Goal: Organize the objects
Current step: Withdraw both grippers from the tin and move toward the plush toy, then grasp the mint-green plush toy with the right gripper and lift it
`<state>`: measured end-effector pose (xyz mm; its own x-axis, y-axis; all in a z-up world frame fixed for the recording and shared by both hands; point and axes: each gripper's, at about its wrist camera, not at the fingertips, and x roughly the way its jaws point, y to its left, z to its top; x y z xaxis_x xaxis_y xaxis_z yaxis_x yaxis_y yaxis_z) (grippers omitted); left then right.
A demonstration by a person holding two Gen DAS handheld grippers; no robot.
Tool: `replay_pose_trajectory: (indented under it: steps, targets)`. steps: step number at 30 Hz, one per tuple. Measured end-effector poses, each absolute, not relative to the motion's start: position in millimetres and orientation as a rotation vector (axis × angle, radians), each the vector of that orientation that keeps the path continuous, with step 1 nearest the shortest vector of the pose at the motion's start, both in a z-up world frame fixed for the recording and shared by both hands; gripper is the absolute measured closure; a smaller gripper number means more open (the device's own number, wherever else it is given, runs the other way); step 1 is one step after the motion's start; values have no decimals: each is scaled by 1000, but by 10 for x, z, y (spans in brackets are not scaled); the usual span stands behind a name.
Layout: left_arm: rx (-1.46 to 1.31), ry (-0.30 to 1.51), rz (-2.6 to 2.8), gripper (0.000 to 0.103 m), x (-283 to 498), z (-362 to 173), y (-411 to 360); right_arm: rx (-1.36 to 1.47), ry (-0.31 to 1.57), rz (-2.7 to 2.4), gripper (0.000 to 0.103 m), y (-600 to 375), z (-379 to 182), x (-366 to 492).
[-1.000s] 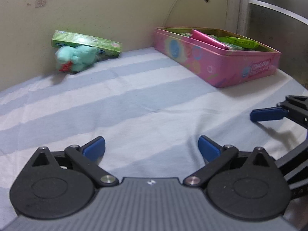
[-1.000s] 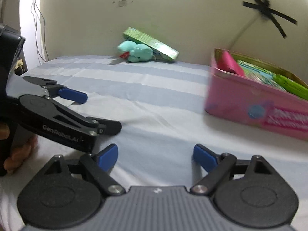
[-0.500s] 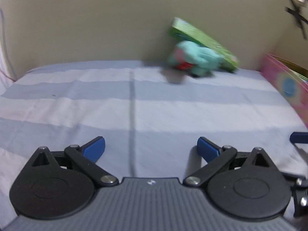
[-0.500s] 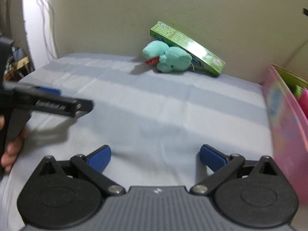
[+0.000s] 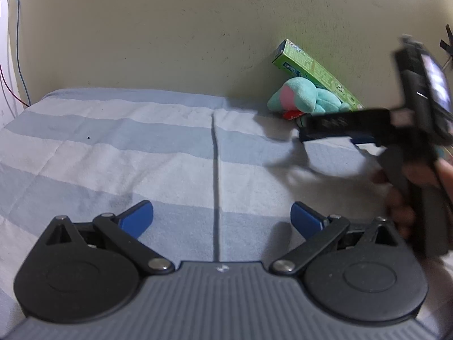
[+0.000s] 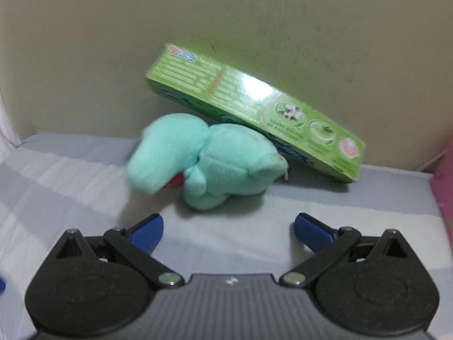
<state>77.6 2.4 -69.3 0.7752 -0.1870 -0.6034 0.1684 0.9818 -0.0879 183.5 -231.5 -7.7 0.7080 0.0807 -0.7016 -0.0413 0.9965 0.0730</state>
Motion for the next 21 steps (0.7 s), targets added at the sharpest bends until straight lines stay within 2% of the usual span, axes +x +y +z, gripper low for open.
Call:
replay_pose_trajectory:
  steps: [10, 11, 13, 15, 18, 21]
  targets:
    - [-44, 652, -201, 0, 741, -674, 59, 60, 787, 63, 2, -2332, -132, 2267]
    - [-45, 652, -202, 0, 737, -671, 61, 61, 784, 70, 5, -2341, -135, 2269]
    - [-46, 652, -202, 0, 732, -670, 60, 52, 758, 92, 26, -2350, -129, 2214]
    - [-47, 651, -202, 0, 727, -665, 58, 68, 738, 107, 34, -2396, -129, 2149]
    - [-48, 651, -201, 0, 723, -665, 55, 96, 723, 115, 39, -2469, -132, 2066]
    - [-53, 649, -202, 0, 710, -664, 57, 88, 717, 132, 40, -2490, -131, 1946]
